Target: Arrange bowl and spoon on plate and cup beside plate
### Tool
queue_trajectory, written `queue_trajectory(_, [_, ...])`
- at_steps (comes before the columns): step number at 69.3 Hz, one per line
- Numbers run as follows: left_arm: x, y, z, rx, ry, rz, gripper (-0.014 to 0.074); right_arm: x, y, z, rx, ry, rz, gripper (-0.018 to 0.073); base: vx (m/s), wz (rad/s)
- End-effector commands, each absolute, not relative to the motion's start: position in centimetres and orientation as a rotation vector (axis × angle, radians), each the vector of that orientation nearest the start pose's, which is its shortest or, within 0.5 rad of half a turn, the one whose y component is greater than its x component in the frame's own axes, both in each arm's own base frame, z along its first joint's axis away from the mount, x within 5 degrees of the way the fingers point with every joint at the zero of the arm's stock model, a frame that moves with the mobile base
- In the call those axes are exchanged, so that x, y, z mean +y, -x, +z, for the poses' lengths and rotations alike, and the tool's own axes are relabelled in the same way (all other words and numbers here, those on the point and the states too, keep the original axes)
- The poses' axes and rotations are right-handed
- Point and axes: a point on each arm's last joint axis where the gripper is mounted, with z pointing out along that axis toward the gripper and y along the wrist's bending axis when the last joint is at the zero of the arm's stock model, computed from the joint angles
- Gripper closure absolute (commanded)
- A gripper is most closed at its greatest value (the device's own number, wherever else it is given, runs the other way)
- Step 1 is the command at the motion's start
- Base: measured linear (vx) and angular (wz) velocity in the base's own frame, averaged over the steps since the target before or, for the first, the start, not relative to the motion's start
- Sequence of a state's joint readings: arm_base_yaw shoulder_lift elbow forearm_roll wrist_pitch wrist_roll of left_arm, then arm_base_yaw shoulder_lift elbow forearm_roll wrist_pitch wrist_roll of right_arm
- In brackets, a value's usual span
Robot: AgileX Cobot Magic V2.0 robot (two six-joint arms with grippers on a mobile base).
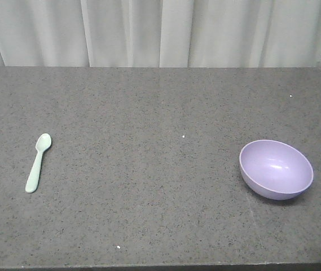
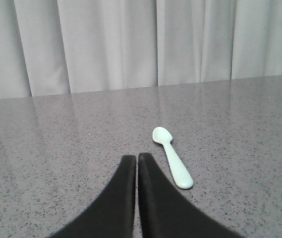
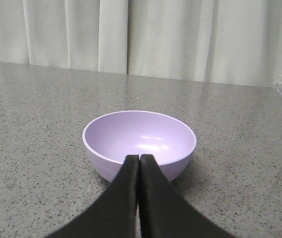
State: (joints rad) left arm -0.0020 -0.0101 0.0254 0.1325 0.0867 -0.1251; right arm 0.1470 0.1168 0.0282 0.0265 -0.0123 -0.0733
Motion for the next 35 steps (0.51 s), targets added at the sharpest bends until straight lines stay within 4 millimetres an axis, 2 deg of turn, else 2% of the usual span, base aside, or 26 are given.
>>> queue_trajectory(1, [0.0, -5.5, 20.7, 1.491, 0.001, 0.002, 0.0603, 1.0, -6.7, 20.1, 1.561, 0.153, 0.068, 0.0565, 0.0, 0.0])
queue_trajectory(21, [0.0, -5.5, 20.8, 1.49, 0.001, 0.002, 0.0603, 1.0, -6.7, 20.3, 1.548, 0.15, 0.07, 0.0565, 0.0, 0.0])
queue_trajectory(35, [0.0, -5.2, 22.3, 1.453, 0.01, -0.007, 0.0603, 0.9, -6.7, 21.3, 1.515, 0.133, 0.083, 0.0565, 0.0, 0.0])
